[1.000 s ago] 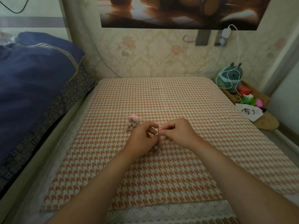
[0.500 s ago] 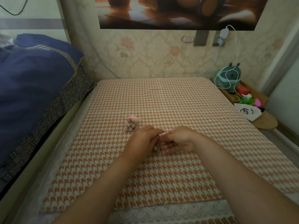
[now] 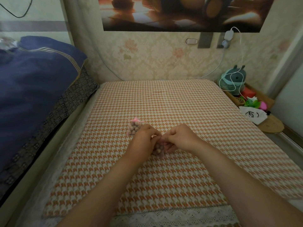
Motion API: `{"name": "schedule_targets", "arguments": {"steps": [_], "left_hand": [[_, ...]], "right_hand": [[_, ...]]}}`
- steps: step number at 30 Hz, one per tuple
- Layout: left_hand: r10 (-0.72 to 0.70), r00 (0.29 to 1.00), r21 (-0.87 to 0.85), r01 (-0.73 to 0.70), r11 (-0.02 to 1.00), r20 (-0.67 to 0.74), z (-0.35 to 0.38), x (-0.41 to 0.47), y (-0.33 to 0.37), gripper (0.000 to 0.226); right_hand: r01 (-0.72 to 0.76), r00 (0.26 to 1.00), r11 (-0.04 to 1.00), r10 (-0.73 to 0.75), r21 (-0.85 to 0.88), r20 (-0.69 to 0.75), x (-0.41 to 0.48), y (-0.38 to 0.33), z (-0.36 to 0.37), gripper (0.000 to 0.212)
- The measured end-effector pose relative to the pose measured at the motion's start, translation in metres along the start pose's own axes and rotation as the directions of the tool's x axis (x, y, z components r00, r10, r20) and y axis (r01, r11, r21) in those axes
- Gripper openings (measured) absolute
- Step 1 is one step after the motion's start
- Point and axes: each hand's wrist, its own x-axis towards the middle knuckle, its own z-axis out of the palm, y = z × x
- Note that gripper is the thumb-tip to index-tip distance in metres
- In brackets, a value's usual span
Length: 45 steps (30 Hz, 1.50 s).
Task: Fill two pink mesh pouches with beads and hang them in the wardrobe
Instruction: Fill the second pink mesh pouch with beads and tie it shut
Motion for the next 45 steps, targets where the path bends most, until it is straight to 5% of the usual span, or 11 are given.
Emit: {"name": "schedule_targets", "arguments": {"steps": [5, 14, 19, 29, 40, 45], "left_hand": [[-0.092, 0.993, -0.015, 0.093, 0.996, 0.068, -0.003, -0.001, 0.001, 0.012], [-0.270, 0.963, -0.164, 0.266, 0.950, 0.001, -0.002, -0.006, 0.006, 0.005], [-0.233, 0.965, -0.132, 0.248, 0.960, 0.120, -0.011, -0.008, 0.009, 0.002], [-0.138, 0.989, -0.033, 0.139, 0.990, 0.047, -0.013, -0.007, 0.007, 0.008], [-0.465, 0.884, -0.179, 0.464, 0.867, 0.038, -0.003, -0.005, -0.002, 0.026], [-0.527, 0.849, -0.272, 0.515, 0.813, 0.033, 0.000, -0.006, 0.002, 0.028]], "right_hand": [[0.231, 0.971, 0.886, -0.239, -0.403, 0.033, 0.003, 0.005, 0.000, 0.017], [0.155, 0.987, 0.972, -0.143, -0.178, 0.076, 0.002, 0.007, -0.001, 0.018], [0.107, 0.991, 0.987, -0.096, -0.118, 0.093, 0.002, 0.005, -0.002, 0.018], [0.072, 0.993, 0.993, -0.062, -0.096, 0.101, -0.002, 0.002, -0.003, 0.013], [0.133, 0.980, 0.882, -0.185, -0.452, -0.073, -0.006, 0.004, -0.006, 0.019], [0.005, 0.995, 0.952, -0.035, -0.306, -0.091, -0.007, 0.005, 0.002, 0.019]]}}
